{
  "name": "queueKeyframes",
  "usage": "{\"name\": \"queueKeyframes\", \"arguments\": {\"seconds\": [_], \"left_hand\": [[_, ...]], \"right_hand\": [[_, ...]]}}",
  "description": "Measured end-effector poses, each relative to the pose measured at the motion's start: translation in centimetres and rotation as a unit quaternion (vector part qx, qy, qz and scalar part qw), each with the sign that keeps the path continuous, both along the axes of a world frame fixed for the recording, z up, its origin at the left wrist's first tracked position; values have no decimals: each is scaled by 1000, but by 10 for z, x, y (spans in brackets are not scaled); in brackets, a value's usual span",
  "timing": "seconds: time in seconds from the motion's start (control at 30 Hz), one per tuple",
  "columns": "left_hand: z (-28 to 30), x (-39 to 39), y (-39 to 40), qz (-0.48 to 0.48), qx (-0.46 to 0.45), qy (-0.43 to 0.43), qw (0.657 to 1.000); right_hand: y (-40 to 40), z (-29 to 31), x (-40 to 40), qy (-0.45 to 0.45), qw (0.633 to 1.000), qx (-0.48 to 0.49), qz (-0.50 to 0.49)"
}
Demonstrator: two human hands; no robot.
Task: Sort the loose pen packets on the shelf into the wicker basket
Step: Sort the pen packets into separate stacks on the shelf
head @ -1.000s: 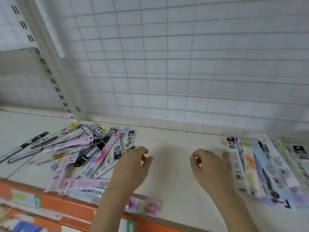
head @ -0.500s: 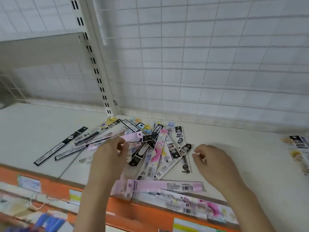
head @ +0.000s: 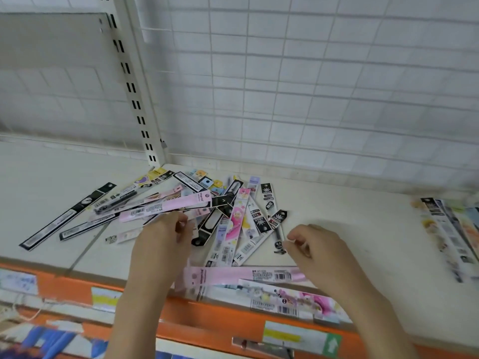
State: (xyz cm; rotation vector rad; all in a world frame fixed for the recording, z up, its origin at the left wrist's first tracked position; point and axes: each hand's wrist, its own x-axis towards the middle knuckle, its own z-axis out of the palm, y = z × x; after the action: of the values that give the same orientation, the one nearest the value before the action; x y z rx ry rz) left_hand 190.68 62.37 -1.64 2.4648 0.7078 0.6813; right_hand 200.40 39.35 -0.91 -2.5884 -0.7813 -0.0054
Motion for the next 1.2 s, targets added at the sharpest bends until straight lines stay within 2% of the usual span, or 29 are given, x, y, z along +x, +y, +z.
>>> {"name": "queueKeyframes", "arguments": {"seconds": [0.3, 0.53, 0.73, 0.83, 0.93, 1.07, 1.2], "left_hand": [[5, -22, -22, -24, 60, 27, 998], [3, -60, -42, 12, 83, 28, 996], [-3, -87, -60, 33, 83, 26, 996], [-2, -96, -63, 49, 87, 29, 995], [1, -99, -63, 61, 84, 30, 994], [2, -96, -63, 63, 89, 38, 993], [5, -90, -62, 66, 83, 37, 994]], "right_hand": [[-34, -7, -15, -5, 999, 34, 19], [-53, -16, -25, -20, 997, 67, 27], [-40, -7, -26, -63, 992, 13, 104], [-19, -3, -22, -35, 984, -52, 165], [-7, -2, -19, -16, 976, -69, 205], [-10, 2, -12, -31, 976, -67, 206], [-23, 11, -8, -2, 982, -64, 179]]}}
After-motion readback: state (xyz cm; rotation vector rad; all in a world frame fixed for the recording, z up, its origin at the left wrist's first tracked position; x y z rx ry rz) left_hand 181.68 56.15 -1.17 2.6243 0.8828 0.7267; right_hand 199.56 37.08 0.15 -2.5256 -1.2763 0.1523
